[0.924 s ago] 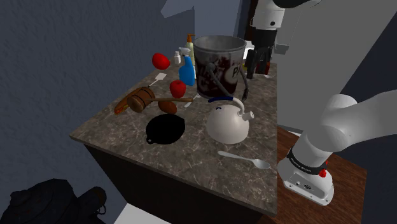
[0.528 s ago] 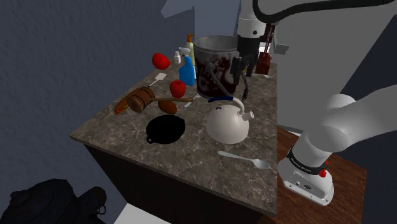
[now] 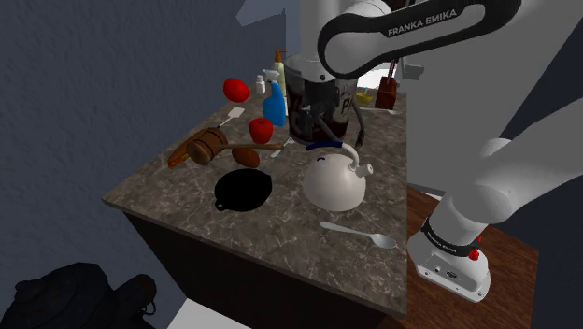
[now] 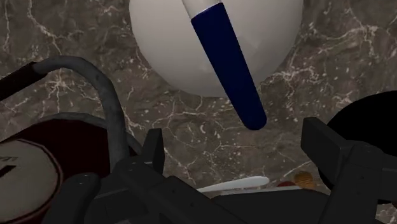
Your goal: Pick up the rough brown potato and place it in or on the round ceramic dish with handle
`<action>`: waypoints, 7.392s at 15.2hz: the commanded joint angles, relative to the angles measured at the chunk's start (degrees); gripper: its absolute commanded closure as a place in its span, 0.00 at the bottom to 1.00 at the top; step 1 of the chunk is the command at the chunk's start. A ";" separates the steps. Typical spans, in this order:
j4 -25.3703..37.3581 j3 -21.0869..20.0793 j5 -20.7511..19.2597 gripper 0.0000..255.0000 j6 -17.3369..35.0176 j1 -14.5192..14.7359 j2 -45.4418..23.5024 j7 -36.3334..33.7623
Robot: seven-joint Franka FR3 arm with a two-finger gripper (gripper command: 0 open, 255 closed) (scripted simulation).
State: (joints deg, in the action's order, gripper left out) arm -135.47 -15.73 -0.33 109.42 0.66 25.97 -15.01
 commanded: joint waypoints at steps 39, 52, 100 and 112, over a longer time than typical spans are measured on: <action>36.99 -9.04 -49.37 1.00 0.34 8.27 -55.95 -38.19; 38.07 -9.90 -47.44 1.00 -2.36 7.84 -53.13 -35.48; 31.56 -16.47 -41.80 1.00 -9.28 15.99 -47.21 -46.82; 37.27 -17.76 -40.16 0.00 -15.53 18.40 -47.00 -45.72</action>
State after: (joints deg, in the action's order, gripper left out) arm -98.98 -33.10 -41.14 95.33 18.72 -21.73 -61.13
